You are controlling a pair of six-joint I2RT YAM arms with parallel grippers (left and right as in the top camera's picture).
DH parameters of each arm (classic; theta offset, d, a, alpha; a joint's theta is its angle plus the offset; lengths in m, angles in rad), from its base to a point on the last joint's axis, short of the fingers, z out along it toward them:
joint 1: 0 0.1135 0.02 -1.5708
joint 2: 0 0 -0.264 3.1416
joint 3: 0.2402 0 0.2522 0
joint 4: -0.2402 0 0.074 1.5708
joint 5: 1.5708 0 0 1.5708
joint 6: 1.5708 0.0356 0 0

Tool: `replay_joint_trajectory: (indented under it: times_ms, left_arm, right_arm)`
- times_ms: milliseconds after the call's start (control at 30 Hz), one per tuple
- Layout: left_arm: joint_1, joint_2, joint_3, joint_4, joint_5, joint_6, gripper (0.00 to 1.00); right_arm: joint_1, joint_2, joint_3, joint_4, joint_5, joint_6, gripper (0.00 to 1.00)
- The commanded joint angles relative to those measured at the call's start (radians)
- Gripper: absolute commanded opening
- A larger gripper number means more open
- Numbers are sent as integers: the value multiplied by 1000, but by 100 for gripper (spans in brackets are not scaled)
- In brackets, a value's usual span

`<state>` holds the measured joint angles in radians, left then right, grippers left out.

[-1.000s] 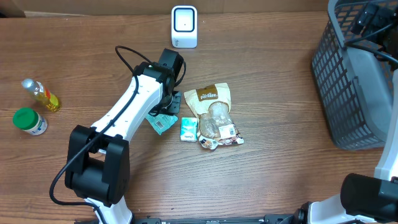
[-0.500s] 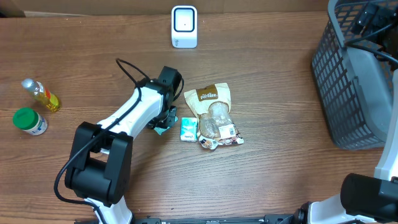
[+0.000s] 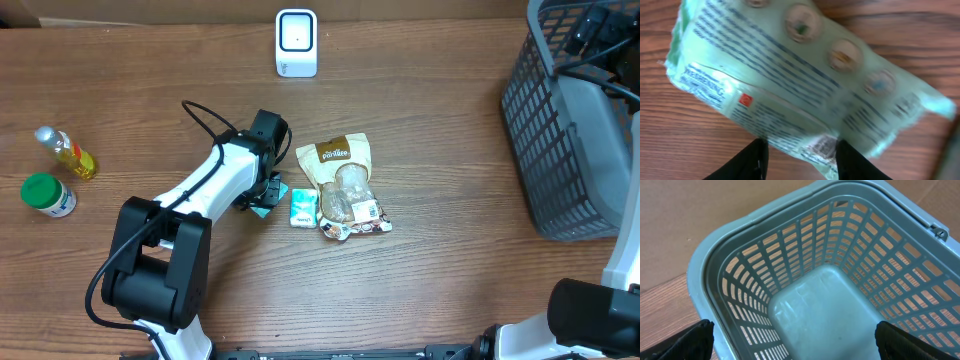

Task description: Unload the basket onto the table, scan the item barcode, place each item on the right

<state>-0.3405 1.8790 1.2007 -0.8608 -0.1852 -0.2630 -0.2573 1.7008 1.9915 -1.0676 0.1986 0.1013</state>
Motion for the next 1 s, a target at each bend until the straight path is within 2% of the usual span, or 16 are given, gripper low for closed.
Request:
replay_joint_trajectory:
  times_ms: [0,133,233,267,300,333,467,733,967]
  left_arm:
    - [-4,-27,100,-37,75,-6,50]
    - [0,-81,213,-95,74,-3,55]
    - [13,-120,277,-99,70,5,66]
    - [20,-130,293,-91,63,19,67]
    - [26,-137,304,-82,51,24,71]
    - [33,-141,314,-72,28,24,80]
    - [53,-142,326,-45,-64,24,100]
    - [90,-101,325,49,-74,97,98]
    - [117,-19,325,80,-8,152,100]
  right_arm:
    - [0,-10,18,3,10,4,100]
    - [0,-10,18,3,10,3,100]
    - [0,-10,18,3,10,4,100]
    - [0,-10,18,3,10,4,100]
    - [0,-10,18,3,10,4,100]
    - [0,-10,18,4,10,4,100]
    - [0,-10,18,4,10,4,100]
    - [0,-10,18,3,10,4,100]
    - [0,-10,18,3,10,4,100]
